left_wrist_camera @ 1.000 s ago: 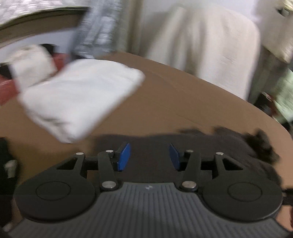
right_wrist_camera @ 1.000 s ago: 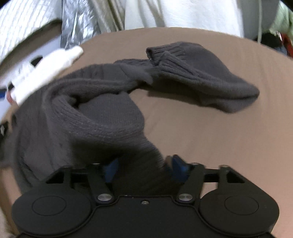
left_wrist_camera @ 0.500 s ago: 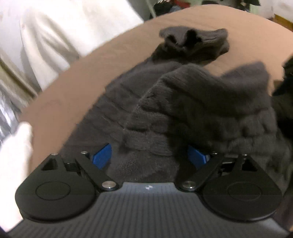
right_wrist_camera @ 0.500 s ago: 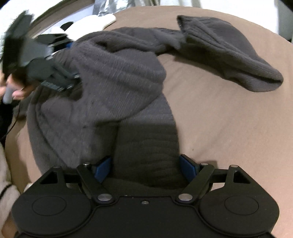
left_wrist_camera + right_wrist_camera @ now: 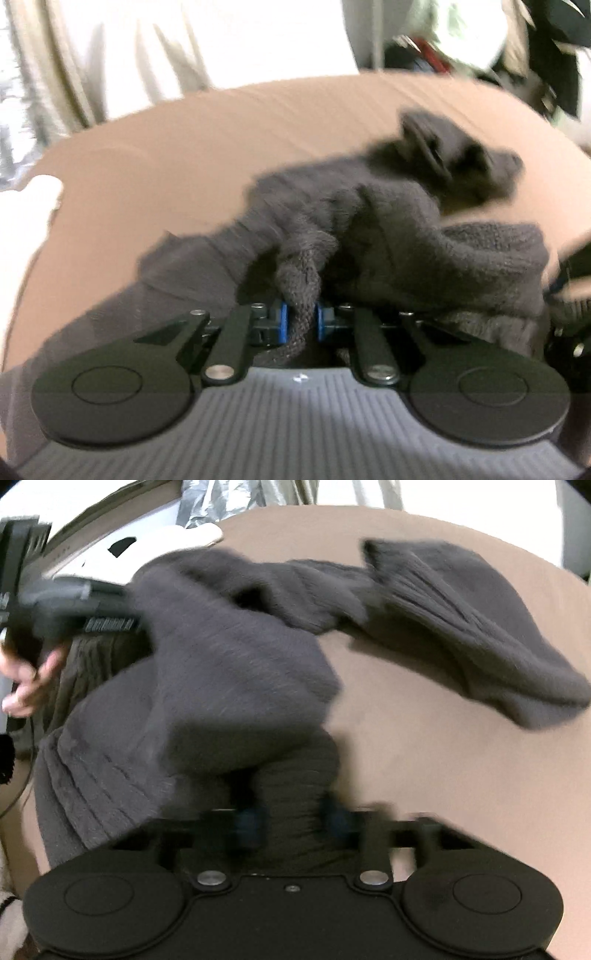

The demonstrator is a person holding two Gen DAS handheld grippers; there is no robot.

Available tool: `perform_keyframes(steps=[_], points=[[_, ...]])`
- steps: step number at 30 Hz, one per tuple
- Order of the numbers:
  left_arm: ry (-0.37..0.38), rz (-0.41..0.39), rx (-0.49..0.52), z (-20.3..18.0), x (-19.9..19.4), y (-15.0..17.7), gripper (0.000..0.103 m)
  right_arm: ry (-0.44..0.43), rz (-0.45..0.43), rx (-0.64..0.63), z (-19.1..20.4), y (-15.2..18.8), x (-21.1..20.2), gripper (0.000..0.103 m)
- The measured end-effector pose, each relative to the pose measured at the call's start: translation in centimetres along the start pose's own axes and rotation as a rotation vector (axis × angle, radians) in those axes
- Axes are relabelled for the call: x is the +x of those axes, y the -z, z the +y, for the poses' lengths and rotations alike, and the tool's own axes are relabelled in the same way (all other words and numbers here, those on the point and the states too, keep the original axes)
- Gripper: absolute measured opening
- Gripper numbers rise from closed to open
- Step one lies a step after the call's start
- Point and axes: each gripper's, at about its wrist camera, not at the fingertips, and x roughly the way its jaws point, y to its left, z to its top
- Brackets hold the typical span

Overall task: Fold clothes
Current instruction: 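Grasp the sweater hem with the left gripper while the right gripper lifts the sleeve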

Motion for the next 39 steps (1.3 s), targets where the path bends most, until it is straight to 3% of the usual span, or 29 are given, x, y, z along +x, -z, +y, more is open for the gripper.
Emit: perform_keyframes(steps=[5, 9, 12, 16, 17, 19, 21, 23, 26, 28, 30, 33, 36, 39], points=[[-0.130, -0.127, -0.058, 1.7, -1.9, -0.8, 0.012, 0.193, -0.142, -0.041, 3.4, 0.9, -4.9, 0.013], [-0.173, -0.236, -0.092, 2.6, -4.3, -1.9, 0.012, 0.376, -0.238, -0.049, 4.6, 1.6, -10.8, 0.012], [-0.145, -0.316, -0.055, 2.0, -6.3, -2.7, 0.013, 0.537, -0.162, -0.111, 5.7, 2.0, -13.2, 0.012], [-0.071, -0.289, -0.077, 1.1, -6.9, -2.8, 0.016, 0.648, -0.080, -0.017, 5.3, 3.4, -15.6, 0.012], [-0.049, -0.252, -0.082, 1.0, -6.3, -2.8, 0.021, 0.674, -0.027, -0.011, 4.9, 4.0, -15.3, 0.012], [-0.018, -0.170, -0.085, 0.7, -4.8, -2.5, 0.042, 0.724, 0.082, 0.000, 4.2, 5.3, -14.8, 0.013], [0.001, -0.105, -0.082, 0.3, -3.9, -1.9, 0.052, 0.610, 0.265, 0.044, 2.2, 7.2, -12.8, 0.015], [-0.004, -0.075, -0.075, 0.1, -3.4, -1.0, 0.052, 0.479, 0.288, 0.115, 0.9, 8.5, -11.9, 0.019], [-0.003, -0.078, -0.072, 1.4, -4.8, -0.8, 0.053, 0.357, 0.189, 0.161, 0.4, 8.6, -13.3, 0.031], [-0.009, -0.119, -0.094, 2.9, -6.2, -1.1, 0.063, 0.297, 0.099, 0.183, -0.6, 7.6, -15.0, 0.040], [-0.035, -0.157, -0.127, 4.5, -6.8, -1.6, 0.071, 0.237, -0.029, 0.217, -2.3, 6.4, -17.1, 0.045], [-0.050, -0.145, -0.159, 6.2, -5.7, -2.8, 0.072, 0.099, -0.212, 0.307, -6.1, 5.7, -19.1, 0.054], [-0.057, -0.066, -0.160, 6.6, -3.0, -4.1, 0.072, 0.055, -0.242, 0.394, -9.6, 4.5, -17.5, 0.054], [-0.050, 0.073, -0.141, 5.9, -0.1, -7.5, 0.072, 0.012, -0.175, 0.409, -11.5, 3.8, -14.3, 0.054]])
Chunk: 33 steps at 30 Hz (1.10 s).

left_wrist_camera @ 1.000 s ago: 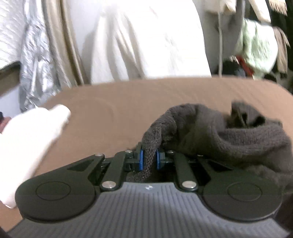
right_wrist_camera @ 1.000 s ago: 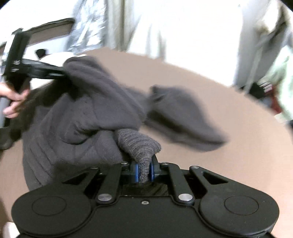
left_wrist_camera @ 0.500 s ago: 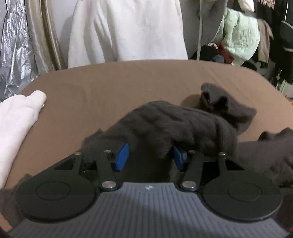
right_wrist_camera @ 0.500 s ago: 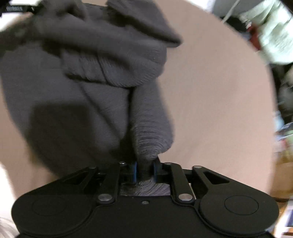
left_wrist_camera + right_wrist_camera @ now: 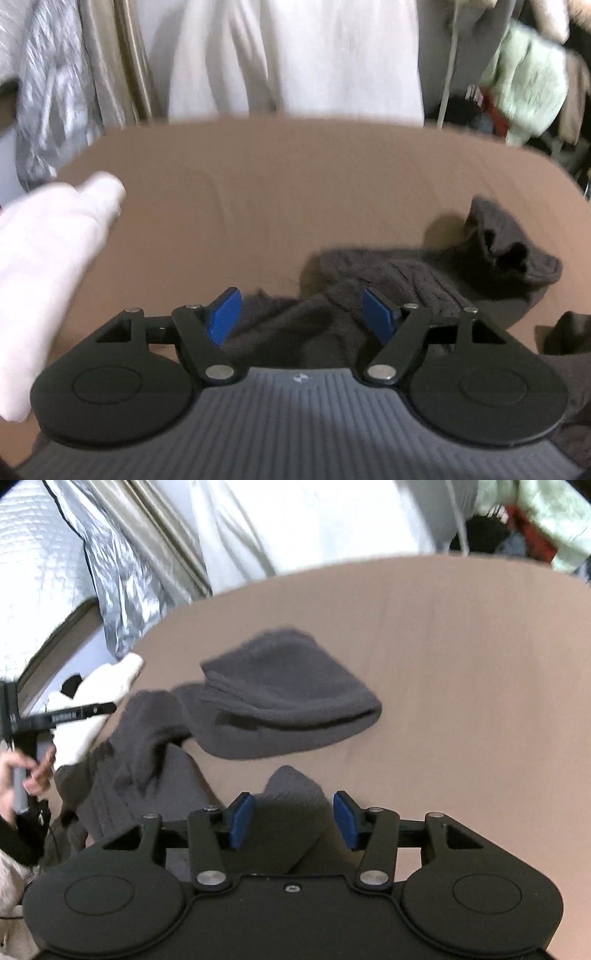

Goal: Fold clothes

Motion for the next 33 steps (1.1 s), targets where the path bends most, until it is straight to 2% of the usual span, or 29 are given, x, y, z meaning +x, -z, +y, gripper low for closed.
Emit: perform_keyframes(steps=[3, 6, 8, 11, 13, 15, 18, 20, 21, 22, 23, 24, 25, 29, 31, 33], points=[[0.007, 0.032, 0.124, -2.8, 1.6, -3.6, 0.072, -0.023, 0.037, -0.004, 0.4, -1.3, 1.8, 0.054], [0.056, 0.073, 0.278, -5.4, 4.6, -6.5, 0.074, -0.040, 0.070, -0.025, -0.1, -1.3, 1.6, 0.054], [0.089, 0.100, 0.380, -7.0, 6.6, -8.4, 0.075, -0.027, 0.130, -0.047, 0.2, -1.7, 1.9, 0.054], [0.148, 0.147, 0.463, -7.1, 10.1, -9.3, 0.076, -0.038, 0.201, -0.079, 0.8, -2.5, 2.6, 0.054], [0.186, 0.182, 0.506, -6.7, 12.4, -9.0, 0.077, -0.065, 0.218, -0.065, 0.5, -2.6, 3.0, 0.062], [0.190, 0.228, 0.523, -6.6, 14.6, -7.9, 0.080, -0.073, 0.218, -0.037, -0.1, -2.2, 3.4, 0.070], [0.175, 0.283, 0.421, -5.9, 16.8, -6.1, 0.092, -0.112, 0.234, 0.053, -1.2, -1.3, 5.4, 0.076], [0.190, 0.263, 0.360, -5.2, 16.9, -5.2, 0.096, -0.142, 0.261, 0.105, -1.7, -0.6, 6.9, 0.076], [0.204, 0.247, 0.369, -5.0, 16.6, -4.8, 0.093, -0.151, 0.265, 0.097, -1.4, -0.3, 7.5, 0.074], [0.218, 0.234, 0.396, -5.1, 16.2, -4.5, 0.078, -0.158, 0.265, 0.077, -1.1, 0.0, 8.0, 0.058], [0.230, 0.224, 0.426, -5.2, 15.6, -4.1, 0.068, -0.159, 0.259, 0.038, -0.5, 0.2, 8.5, 0.049], [0.238, 0.218, 0.449, -5.5, 14.9, -3.8, 0.039, -0.132, 0.243, -0.016, 0.4, 0.3, 8.6, 0.039], [0.241, 0.211, 0.465, -5.9, 14.1, -3.5, 0.017, -0.101, 0.222, -0.067, 1.1, 0.4, 8.5, 0.034], [0.212, 0.138, 0.516, -6.8, 10.9, -2.8, 0.014, 0.043, 0.108, -0.180, 4.1, 0.2, 6.4, 0.030], [0.197, 0.088, 0.463, -5.6, 9.1, -4.1, 0.014, 0.137, 0.042, -0.195, 5.1, -0.2, 4.7, 0.029], [0.160, -0.022, 0.378, -3.4, 6.4, -6.6, 0.014, 0.241, -0.034, -0.189, 5.9, -0.8, 2.9, 0.028]])
